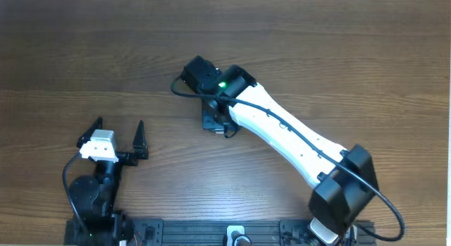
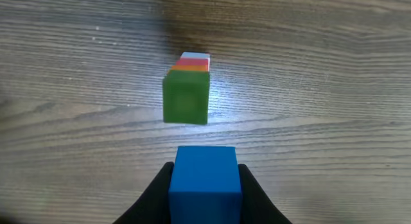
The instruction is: Stack Cubes
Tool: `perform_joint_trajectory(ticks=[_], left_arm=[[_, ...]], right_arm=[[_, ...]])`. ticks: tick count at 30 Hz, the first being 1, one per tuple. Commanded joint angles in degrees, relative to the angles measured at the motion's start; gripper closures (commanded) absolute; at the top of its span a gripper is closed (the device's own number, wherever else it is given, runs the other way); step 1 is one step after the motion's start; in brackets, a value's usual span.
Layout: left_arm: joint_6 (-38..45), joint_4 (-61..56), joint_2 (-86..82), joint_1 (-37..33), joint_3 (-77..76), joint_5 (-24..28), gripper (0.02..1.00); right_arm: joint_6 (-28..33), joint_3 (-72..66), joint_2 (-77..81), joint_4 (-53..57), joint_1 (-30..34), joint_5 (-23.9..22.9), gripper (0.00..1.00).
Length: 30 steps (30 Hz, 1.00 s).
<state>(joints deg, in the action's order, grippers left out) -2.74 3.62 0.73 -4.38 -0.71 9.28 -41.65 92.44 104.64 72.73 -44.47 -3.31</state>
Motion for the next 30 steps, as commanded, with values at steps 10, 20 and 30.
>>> perform_joint_trajectory(ticks=[10,20,30], left_arm=[[0.8,-0.2,-0.4,-0.4,0.3,0.7,0.018],[0.8,-0.1,-0.4,-0.4,0.3,0.7,0.02],[0.8,-0.2,-0.4,-0.4,0.3,0.7,0.018]], right_arm=[[-2.1,5.2,4.8,0.8,-0.8,0.3,0.965],[-2.0,5.2,6.6,0.6,0.3,0.3,0.963],[-1.3,5.2,7.0,-0.7,1.3,0.3,0.965]])
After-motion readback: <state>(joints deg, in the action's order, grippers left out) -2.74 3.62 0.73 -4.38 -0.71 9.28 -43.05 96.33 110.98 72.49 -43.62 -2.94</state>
